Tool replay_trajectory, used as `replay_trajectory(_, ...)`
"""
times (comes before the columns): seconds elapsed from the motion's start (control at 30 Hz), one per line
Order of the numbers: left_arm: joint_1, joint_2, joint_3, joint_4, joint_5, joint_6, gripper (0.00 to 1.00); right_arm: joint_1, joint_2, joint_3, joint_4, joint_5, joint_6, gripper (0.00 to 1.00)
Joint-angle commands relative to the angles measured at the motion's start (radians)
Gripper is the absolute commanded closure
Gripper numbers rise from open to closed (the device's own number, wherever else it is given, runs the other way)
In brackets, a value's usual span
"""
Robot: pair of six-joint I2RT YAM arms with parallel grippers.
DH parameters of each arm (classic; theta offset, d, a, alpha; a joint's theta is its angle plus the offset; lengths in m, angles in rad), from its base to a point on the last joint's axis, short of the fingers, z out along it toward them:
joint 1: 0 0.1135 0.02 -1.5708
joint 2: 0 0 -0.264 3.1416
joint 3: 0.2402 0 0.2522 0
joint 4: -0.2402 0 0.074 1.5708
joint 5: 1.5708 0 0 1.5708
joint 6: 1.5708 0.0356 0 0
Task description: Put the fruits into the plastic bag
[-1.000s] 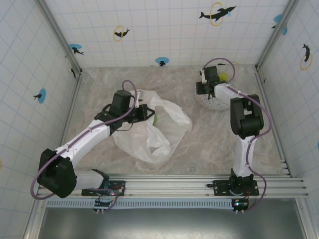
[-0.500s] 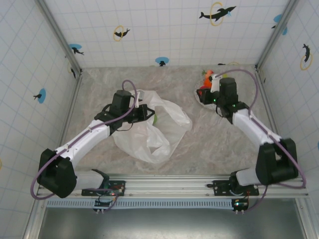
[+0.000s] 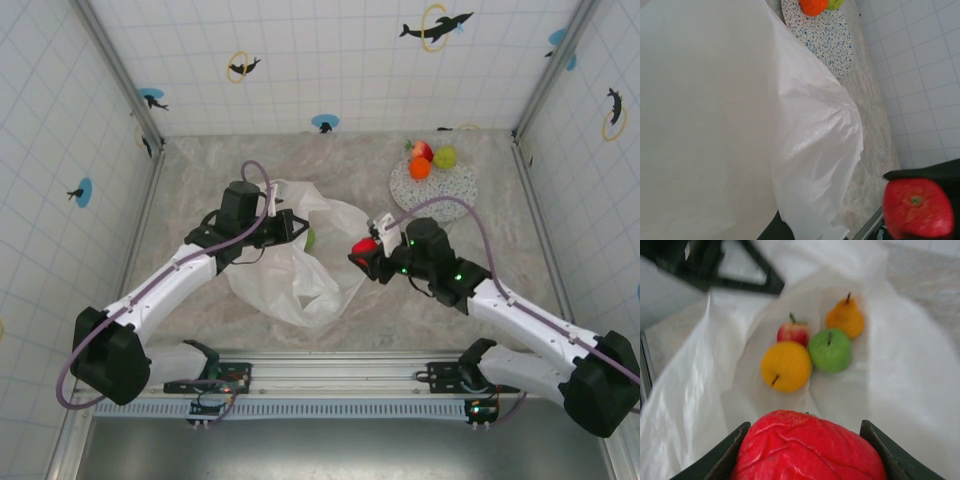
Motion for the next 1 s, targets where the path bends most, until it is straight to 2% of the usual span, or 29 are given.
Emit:
replay_trajectory(0.0, 0.006, -0.013, -0.010, -0.008, 0.006, 0.015, 1.00, 0.044, 0.042, -0.038, 0.054, 0.047, -0.053, 0.45)
replay_trajectory(0.2, 0.006, -0.018, -0.020, -0.006, 0.009, 0.013, 1.00, 0.067, 0.218, -0.049, 0.227, 0.116, -0.070, 0.46)
replay_trajectory(0.5, 0.006, -0.006, -0.005, 0.003, 0.020, 0.011, 1.00, 0.150, 0.502, -0.003, 0.496, 0.287, -0.087, 0.46)
replay_trajectory(0.77, 0.006, 0.004, 0.016, 0.001, 0.031, 0.019, 1.00, 0.148, 0.699, 0.050, 0.725, 0.439, -0.036, 0.46)
replay_trajectory(0.97, 0.007, 0.006, 0.024, -0.002, 0.034, 0.027, 1.00, 0.152, 0.831, 0.135, 0.830, 0.504, 0.012, 0.46)
